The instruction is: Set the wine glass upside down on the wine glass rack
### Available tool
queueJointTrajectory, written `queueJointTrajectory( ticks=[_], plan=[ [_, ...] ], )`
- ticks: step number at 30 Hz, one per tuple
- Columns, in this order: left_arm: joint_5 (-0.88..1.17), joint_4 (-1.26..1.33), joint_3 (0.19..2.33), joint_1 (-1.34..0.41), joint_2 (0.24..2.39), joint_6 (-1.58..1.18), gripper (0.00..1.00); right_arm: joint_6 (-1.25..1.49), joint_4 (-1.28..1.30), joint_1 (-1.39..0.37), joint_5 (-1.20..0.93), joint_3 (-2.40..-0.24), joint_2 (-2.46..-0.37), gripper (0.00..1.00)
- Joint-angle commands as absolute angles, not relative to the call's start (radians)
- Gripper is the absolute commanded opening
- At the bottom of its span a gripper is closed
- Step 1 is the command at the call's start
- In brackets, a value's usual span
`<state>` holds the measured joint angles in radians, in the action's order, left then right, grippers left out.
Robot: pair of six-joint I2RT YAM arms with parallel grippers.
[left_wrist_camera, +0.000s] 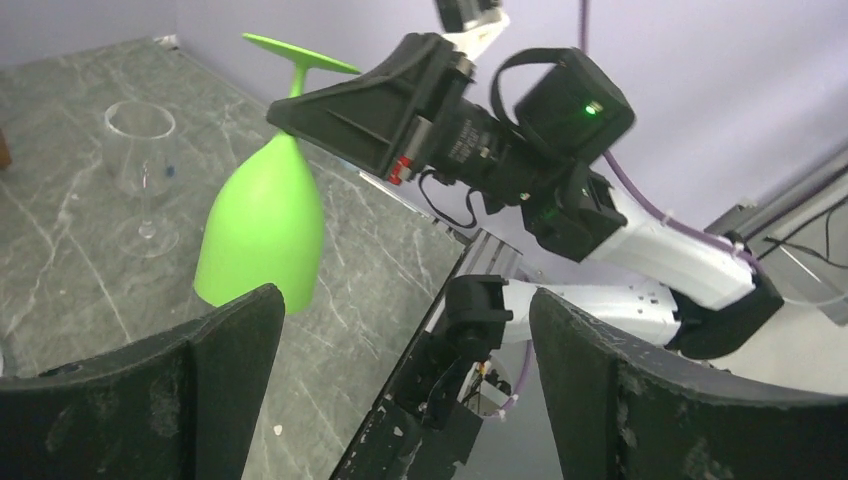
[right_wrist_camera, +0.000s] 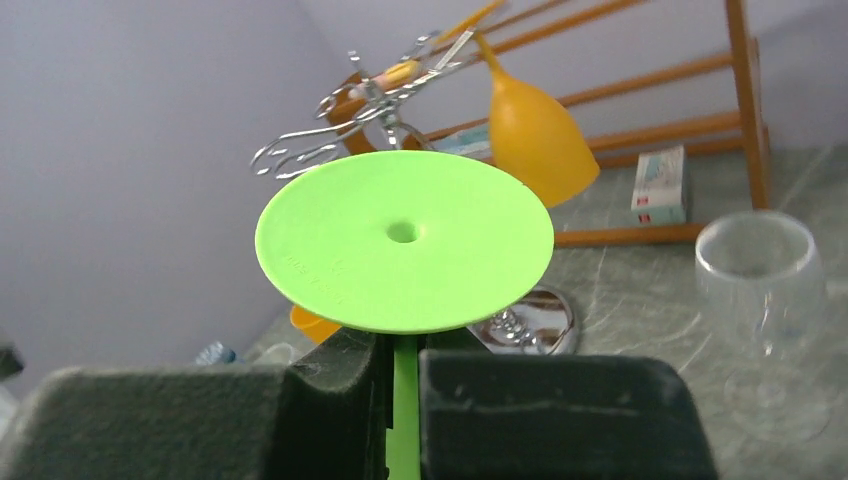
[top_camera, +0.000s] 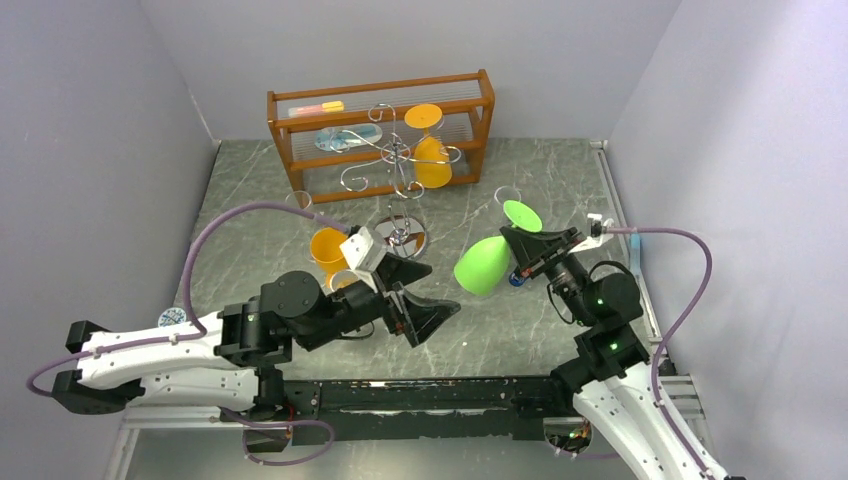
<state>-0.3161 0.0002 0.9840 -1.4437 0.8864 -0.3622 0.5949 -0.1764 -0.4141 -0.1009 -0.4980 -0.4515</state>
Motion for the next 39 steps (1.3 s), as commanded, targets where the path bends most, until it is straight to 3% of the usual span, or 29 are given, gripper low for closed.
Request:
queueJointTrajectory(
  ticks=[1,5,11,15,21,24,29,36,39],
  plan=[
    [-0.422,-0.123,1.072,-1.449,0.956,-0.502,0.96,0.255,-0.306,-0.412,-0.300,-0.481,-0.402,0.00],
    [-0.519,-0.145,1.128,-1.449,1.003,-0.656,0.97,0.172,-0.356,-0.411,-0.438,-0.461,-0.391,0.00],
    [-0.530,0.072,1.098,-1.448,1.002,-0.697,0.95,0.147,-0.434,-0.413,-0.605,-0.430,-0.414,0.00],
    [-0.576,-0.028,1.188,-1.437,1.074,-0.682,0.93,0.192,-0.528,-0.412,-0.640,-0.397,-0.415,0.00],
    [-0.333,-0.069,1.226,-1.260,1.149,-0.771,0.91,0.219,-0.569,-0.413,-0.707,-0.369,-0.417,0.00],
    [-0.153,-0.009,1.201,-1.183,1.174,-0.810,0.81,0.245,-0.593,-0.413,-0.705,-0.340,-0.401,0.00],
    [-0.049,-0.009,1.204,-1.146,1.216,-0.838,0.63,0.256,-0.594,-0.412,-0.673,-0.319,-0.380,0.00],
    [0.029,-0.008,1.160,-1.130,1.209,-0.877,0.56,0.243,-0.525,-0.413,-0.605,-0.368,-0.377,0.00],
    [0.080,0.027,1.152,-1.119,1.206,-0.896,0.48,0.245,-0.538,-0.413,-0.621,-0.370,-0.381,0.00]
  ],
)
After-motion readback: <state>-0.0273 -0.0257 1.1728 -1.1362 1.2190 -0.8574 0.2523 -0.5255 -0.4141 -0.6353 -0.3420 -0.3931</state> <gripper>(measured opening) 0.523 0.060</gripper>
